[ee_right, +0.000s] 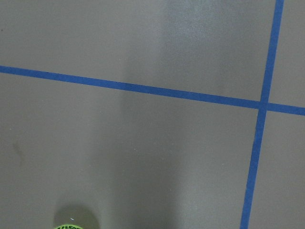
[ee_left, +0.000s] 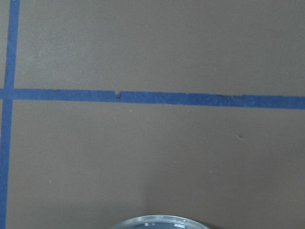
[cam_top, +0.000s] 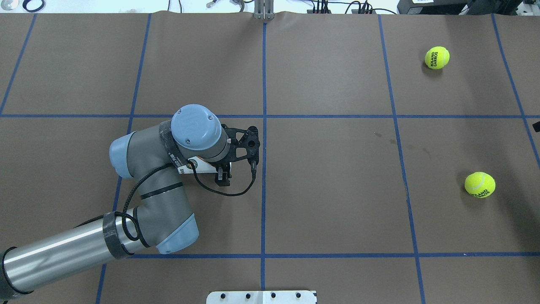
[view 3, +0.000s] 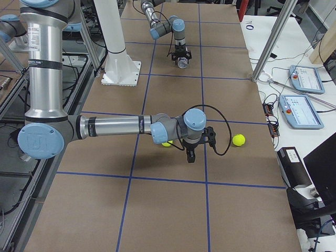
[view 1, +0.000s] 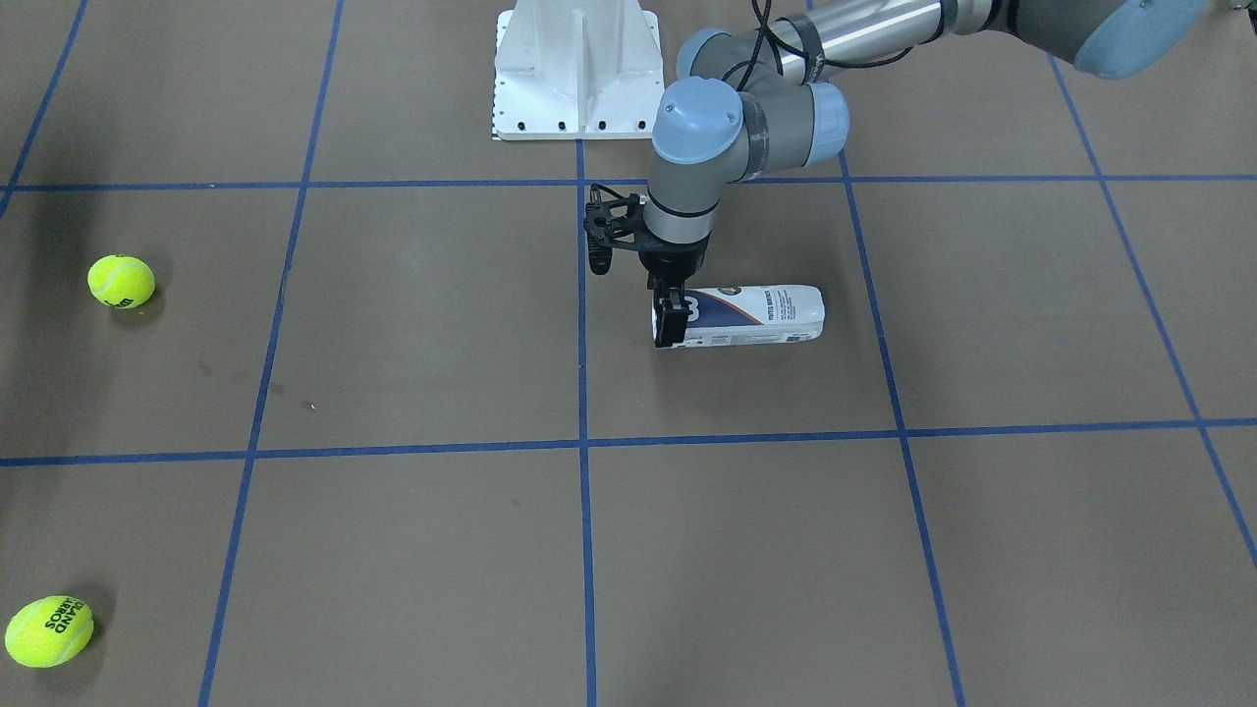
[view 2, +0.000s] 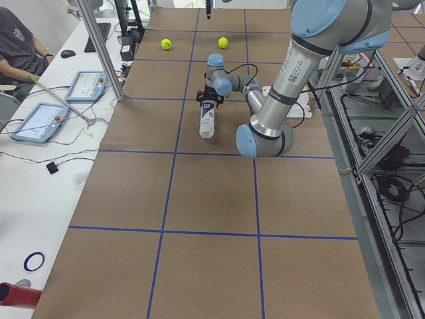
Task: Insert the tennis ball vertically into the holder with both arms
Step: 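Close the left gripper on the can's open end, then tip the can upright with the left gripper, open end up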
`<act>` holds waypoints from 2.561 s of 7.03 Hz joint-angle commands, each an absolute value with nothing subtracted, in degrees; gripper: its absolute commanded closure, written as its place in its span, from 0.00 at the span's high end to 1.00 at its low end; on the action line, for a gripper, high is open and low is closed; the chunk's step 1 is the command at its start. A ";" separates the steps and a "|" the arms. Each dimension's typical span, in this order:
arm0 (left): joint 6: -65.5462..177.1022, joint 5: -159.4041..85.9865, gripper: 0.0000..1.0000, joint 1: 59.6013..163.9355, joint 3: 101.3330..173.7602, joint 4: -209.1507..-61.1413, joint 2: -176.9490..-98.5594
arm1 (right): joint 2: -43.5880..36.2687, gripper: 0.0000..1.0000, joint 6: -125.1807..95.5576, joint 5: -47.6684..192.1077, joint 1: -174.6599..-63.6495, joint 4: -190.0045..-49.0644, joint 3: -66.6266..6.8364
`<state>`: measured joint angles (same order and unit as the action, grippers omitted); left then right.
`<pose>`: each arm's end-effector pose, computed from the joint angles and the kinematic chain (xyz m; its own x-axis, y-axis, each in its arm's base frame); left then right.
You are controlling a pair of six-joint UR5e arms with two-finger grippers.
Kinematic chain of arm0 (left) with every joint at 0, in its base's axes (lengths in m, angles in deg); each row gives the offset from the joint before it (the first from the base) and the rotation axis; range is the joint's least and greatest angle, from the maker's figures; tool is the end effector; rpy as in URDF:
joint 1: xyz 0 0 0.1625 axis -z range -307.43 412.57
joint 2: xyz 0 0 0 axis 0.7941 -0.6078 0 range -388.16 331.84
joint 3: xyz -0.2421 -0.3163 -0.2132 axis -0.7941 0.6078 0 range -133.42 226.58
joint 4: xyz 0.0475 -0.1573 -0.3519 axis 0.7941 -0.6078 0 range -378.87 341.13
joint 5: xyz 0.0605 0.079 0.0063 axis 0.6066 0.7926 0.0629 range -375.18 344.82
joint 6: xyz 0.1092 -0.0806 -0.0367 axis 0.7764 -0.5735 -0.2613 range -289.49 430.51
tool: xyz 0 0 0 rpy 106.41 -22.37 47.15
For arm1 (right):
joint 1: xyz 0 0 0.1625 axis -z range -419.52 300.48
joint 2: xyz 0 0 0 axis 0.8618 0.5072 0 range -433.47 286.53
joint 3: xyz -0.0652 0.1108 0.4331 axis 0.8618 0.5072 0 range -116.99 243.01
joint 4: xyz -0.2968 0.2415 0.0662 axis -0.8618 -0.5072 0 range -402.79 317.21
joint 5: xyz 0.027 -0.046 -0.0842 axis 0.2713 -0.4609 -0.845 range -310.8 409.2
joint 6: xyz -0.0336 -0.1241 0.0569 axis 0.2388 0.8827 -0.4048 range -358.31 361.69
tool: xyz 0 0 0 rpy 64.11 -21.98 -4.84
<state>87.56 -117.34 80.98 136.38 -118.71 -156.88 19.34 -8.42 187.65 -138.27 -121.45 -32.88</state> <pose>0.5989 -0.4419 0.3046 0.1409 0.9863 0.0853 -0.6545 0.0282 0.7555 -0.0625 -0.4584 0.6595 0.6378 -0.1406 0.7573 0.0783 0.9899 0.1178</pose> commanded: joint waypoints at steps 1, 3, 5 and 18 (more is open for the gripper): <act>87.56 -116.52 0.98 80.96 136.31 -118.71 -156.92 | 19.26 0.99 -8.42 188.06 -138.27 -121.45 -32.88; 87.56 -116.43 0.97 80.96 136.31 -118.71 -156.83 | 19.34 0.99 -8.42 188.06 -138.27 -121.45 -32.79; 87.56 -116.07 0.97 80.96 136.31 -118.71 -156.74 | 19.34 0.99 -8.42 188.15 -138.27 -121.45 -32.88; 50.34 -111.62 0.45 83.69 136.49 -160.92 -160.00 | 18.91 0.99 -8.68 188.15 -138.27 -121.10 -34.10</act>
<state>56.26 -114.24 83.77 137.48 -153.05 -160.08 18.99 -8.69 188.22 -138.27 -121.10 -33.58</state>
